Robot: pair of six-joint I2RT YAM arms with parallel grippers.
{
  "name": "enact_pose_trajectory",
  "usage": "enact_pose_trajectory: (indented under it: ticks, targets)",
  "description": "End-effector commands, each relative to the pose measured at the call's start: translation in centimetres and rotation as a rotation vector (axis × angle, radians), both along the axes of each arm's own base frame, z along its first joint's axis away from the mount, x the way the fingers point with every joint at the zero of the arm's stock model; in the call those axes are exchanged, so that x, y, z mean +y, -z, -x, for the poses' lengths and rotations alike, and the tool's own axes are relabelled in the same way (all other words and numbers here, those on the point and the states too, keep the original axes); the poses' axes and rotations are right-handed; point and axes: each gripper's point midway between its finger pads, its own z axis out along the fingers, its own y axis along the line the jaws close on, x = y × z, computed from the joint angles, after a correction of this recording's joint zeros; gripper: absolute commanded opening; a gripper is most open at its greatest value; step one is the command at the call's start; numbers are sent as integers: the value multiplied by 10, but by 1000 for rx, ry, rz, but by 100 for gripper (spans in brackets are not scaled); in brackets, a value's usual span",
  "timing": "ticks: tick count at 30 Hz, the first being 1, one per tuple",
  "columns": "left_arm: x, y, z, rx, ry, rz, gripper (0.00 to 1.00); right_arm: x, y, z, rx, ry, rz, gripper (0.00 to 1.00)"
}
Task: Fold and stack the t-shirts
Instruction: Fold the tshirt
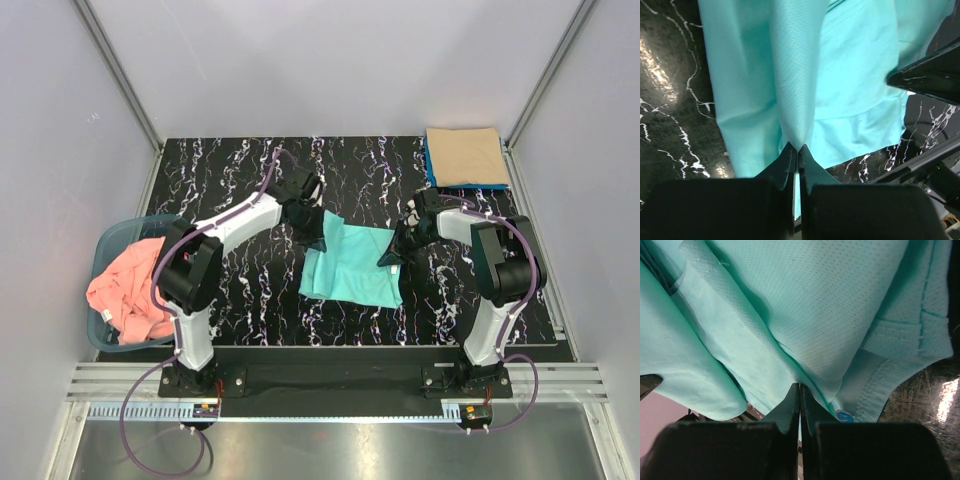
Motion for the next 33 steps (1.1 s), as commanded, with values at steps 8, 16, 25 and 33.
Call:
enact_pose_trajectory:
  ticks: [8, 16, 25, 33]
  targets:
    - [-48, -58, -2, -108, -41, -95, 0, -4, 6, -6, -17, 25, 19, 0]
    - [-95, -58, 15, -90, 40, -95, 0, -2, 9, -5, -3, 33, 4, 0]
    - [-119, -55, 17, -64, 49, -69, 0, 3, 12, 0, 7, 35, -37, 0]
    - [-133, -51, 21, -20, 26, -58, 0, 4, 14, 0, 15, 31, -42, 0]
